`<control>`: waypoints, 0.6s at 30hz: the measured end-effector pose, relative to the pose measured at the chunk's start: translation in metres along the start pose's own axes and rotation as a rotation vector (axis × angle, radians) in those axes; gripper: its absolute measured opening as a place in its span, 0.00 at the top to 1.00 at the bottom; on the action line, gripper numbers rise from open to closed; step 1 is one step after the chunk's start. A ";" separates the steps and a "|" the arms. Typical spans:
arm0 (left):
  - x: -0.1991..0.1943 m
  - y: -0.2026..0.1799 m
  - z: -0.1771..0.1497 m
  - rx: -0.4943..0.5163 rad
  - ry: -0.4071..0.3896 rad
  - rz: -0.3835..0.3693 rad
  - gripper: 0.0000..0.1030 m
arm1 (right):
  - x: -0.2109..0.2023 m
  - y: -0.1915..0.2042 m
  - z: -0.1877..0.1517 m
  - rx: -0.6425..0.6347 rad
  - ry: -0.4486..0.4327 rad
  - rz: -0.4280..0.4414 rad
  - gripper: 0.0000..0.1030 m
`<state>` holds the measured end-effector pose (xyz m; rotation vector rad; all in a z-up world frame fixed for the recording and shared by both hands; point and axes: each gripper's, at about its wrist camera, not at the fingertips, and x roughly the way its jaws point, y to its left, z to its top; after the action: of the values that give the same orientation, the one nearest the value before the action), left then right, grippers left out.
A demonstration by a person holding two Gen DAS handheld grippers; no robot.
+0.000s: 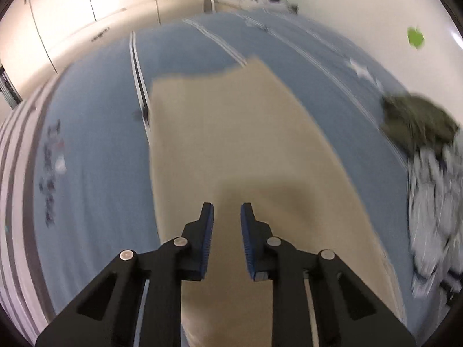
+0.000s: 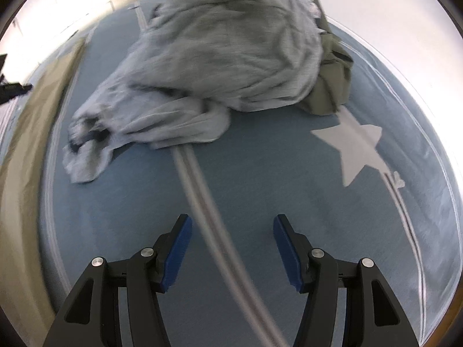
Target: Fold clothes
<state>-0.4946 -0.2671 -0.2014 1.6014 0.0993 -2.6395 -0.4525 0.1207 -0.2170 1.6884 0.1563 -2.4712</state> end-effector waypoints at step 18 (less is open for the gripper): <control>-0.119 -0.005 -0.170 -0.205 0.073 -0.135 0.83 | -0.084 0.155 -0.013 -0.276 -0.028 0.372 0.47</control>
<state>-0.2902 -0.2466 -0.1740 1.6759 0.4810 -2.5636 -0.3826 -0.0250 -0.1444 1.4212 0.1555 -2.0910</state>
